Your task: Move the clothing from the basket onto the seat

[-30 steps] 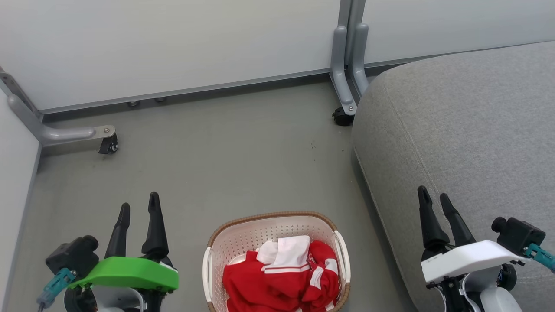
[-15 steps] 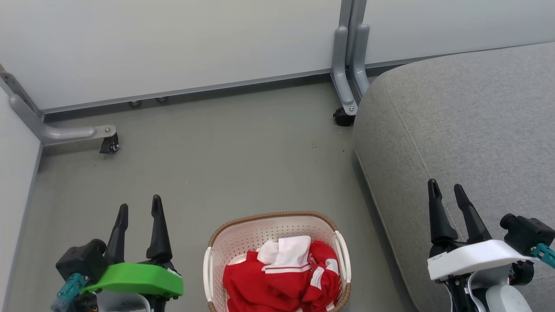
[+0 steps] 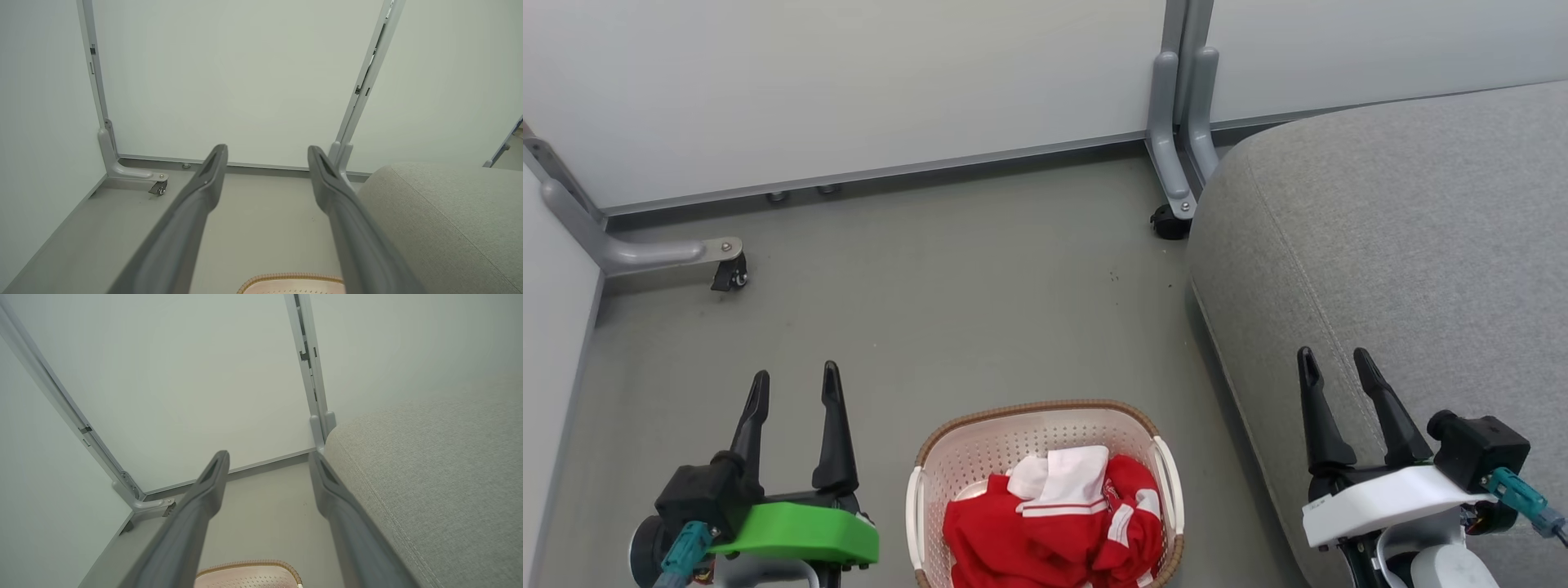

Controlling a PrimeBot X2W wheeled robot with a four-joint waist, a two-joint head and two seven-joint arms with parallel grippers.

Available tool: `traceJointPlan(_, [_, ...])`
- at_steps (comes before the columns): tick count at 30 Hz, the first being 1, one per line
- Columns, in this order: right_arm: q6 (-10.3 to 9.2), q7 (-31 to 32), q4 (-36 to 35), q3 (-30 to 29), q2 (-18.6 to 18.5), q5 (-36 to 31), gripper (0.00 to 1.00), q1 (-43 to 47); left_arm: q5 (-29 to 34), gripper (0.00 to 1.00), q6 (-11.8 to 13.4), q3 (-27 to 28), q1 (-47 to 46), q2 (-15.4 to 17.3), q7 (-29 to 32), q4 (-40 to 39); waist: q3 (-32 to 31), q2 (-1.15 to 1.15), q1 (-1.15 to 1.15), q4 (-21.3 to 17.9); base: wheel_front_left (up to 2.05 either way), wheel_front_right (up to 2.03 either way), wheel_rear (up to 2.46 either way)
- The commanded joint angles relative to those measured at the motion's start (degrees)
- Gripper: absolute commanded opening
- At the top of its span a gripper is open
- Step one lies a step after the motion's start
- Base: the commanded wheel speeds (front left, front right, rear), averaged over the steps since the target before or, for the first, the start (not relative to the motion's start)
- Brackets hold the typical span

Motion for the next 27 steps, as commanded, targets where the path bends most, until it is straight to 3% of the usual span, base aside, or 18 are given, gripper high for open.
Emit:
traceJointPlan(1, [0.01,-0.61,-0.27,0.27,-0.3,-1.68,1.0,0.31,1.81,1.0,-0.13,-0.23,0.44,0.17,-0.57,-0.63,-0.03,0.0,0.0,0.02,0.0,0.0,0.0])
traceJointPlan(27, [0.02,-3.66,-0.86,2.02,-0.33,-14.02,1.0,1.61,14.19,1.0,-2.14,-1.05,2.37,-0.61,-3.62,-1.01,0.18,0.0,0.0,0.2,0.0,0.0,0.0])
